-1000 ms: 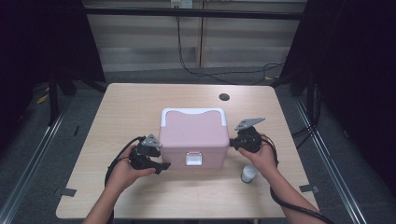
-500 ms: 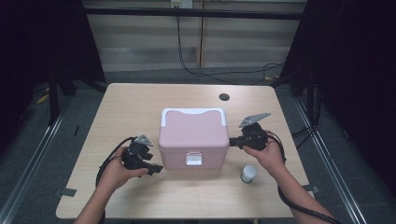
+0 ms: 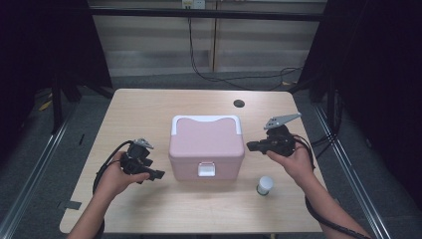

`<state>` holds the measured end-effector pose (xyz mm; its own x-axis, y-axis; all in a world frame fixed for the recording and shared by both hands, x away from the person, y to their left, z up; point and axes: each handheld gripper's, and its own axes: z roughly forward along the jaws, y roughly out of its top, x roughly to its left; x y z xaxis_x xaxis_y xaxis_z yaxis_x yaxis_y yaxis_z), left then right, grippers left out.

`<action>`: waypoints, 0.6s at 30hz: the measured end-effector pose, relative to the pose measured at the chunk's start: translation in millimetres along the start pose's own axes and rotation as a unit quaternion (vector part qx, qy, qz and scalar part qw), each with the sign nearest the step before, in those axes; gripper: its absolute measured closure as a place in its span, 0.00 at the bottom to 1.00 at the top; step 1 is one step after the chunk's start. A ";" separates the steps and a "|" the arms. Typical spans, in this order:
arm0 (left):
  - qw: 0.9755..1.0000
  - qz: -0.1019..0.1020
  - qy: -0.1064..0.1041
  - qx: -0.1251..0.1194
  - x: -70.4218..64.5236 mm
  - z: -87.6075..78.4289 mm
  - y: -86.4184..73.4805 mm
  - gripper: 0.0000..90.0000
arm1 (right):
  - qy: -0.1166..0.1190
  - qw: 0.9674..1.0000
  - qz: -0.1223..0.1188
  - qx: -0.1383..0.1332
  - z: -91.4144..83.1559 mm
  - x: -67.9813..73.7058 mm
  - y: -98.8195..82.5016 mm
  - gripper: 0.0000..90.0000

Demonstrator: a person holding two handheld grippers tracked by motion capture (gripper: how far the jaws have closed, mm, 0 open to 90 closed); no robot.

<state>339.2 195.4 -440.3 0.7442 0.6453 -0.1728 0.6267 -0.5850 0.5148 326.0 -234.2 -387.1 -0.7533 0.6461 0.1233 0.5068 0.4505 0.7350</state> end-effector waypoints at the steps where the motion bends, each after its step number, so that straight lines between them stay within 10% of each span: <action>1: 1.000 -0.002 -0.001 0.002 0.4 -0.8 1.7 0.34 | 0.003 1.000 -0.001 -0.004 -2.2 0.1 2.1 1.00; 18: 0.999 -0.036 0.015 0.017 19.8 -12.3 15.3 0.33 | 0.015 0.999 -0.021 -0.027 -13.8 17.7 37.6 1.00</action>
<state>360.6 205.3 -425.5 0.6899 0.7004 -0.1830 0.6863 -0.5523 0.4732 326.0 -214.3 -348.1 -0.7864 0.6076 0.1112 0.4519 0.4432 0.7742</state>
